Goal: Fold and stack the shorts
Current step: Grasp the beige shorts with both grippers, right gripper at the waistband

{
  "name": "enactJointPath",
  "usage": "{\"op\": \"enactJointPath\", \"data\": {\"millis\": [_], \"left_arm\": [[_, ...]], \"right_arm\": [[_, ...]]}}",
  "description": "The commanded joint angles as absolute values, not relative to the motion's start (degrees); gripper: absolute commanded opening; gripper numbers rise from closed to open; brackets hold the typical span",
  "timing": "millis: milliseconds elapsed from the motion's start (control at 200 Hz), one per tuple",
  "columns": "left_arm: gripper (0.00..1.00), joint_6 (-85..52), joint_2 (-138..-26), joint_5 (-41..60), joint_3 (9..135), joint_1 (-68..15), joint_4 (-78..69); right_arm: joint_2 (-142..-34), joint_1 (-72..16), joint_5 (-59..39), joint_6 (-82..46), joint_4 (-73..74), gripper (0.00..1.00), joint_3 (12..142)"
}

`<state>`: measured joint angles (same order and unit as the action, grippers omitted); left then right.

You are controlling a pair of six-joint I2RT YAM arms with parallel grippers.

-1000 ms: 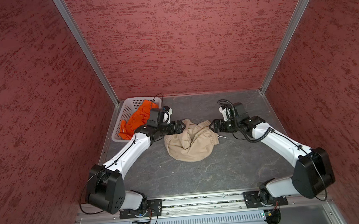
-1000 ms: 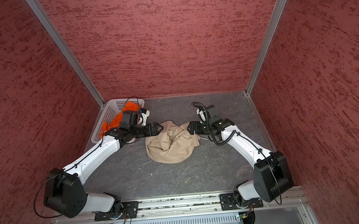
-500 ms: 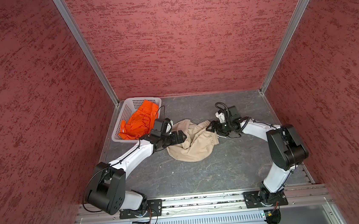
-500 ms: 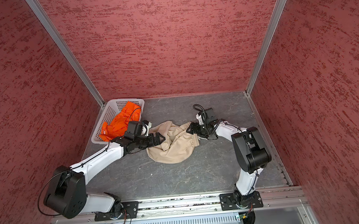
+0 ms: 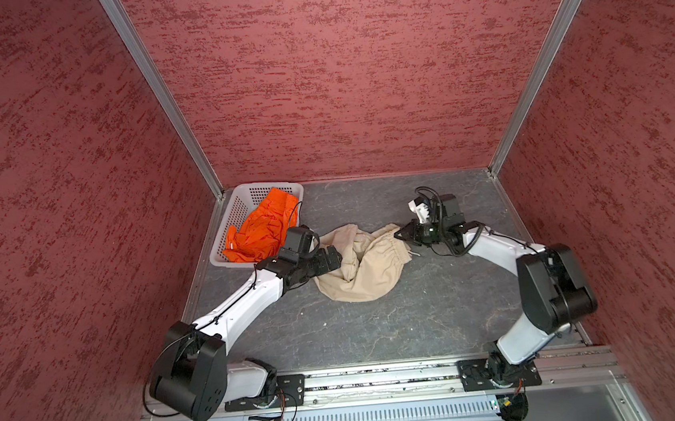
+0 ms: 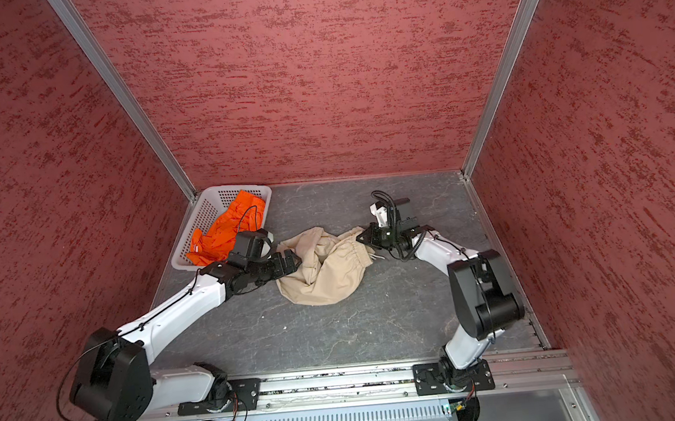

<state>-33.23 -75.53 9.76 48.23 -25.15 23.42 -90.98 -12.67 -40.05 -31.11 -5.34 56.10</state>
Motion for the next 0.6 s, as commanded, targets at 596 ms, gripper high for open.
{"op": "enactJointPath", "data": {"millis": [596], "left_arm": [[0.93,-35.35,-84.25,6.75,50.75,-28.18,21.73]], "right_arm": [[-76.52,-8.61,-39.29,-28.23,-12.14,0.0,54.62]]}}
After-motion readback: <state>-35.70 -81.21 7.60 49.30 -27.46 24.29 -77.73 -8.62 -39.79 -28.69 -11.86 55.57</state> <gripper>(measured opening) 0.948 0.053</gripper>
